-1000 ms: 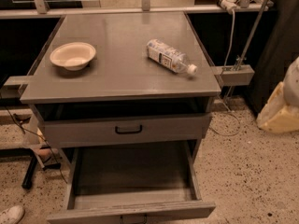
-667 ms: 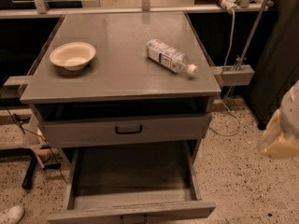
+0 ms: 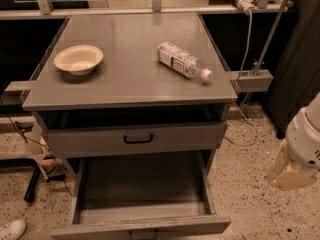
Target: Close middle drawer
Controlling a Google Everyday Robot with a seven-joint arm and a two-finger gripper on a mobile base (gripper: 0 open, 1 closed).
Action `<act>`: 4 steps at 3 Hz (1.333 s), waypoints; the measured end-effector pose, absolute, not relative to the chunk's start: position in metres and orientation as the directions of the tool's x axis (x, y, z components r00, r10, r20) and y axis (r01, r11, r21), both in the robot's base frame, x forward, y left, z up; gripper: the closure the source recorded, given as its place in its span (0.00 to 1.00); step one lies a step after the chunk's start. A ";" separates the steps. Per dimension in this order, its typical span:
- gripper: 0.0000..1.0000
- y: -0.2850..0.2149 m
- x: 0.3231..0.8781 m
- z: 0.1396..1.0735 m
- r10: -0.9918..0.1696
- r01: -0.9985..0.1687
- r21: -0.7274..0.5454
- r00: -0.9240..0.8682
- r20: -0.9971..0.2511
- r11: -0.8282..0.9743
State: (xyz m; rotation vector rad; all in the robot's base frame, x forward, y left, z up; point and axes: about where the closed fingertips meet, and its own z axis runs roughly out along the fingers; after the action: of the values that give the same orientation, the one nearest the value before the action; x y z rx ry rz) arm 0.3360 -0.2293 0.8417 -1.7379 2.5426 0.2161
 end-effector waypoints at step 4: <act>1.00 -0.186 0.274 0.681 -0.866 -0.816 0.420 -0.484 -0.123 0.397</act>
Offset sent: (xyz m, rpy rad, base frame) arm -0.0718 0.0363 -0.1566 0.1569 0.3228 -0.1106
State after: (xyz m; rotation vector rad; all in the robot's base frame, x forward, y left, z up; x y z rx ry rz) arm 0.2738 -0.1863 0.6807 -1.6459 2.7199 0.7082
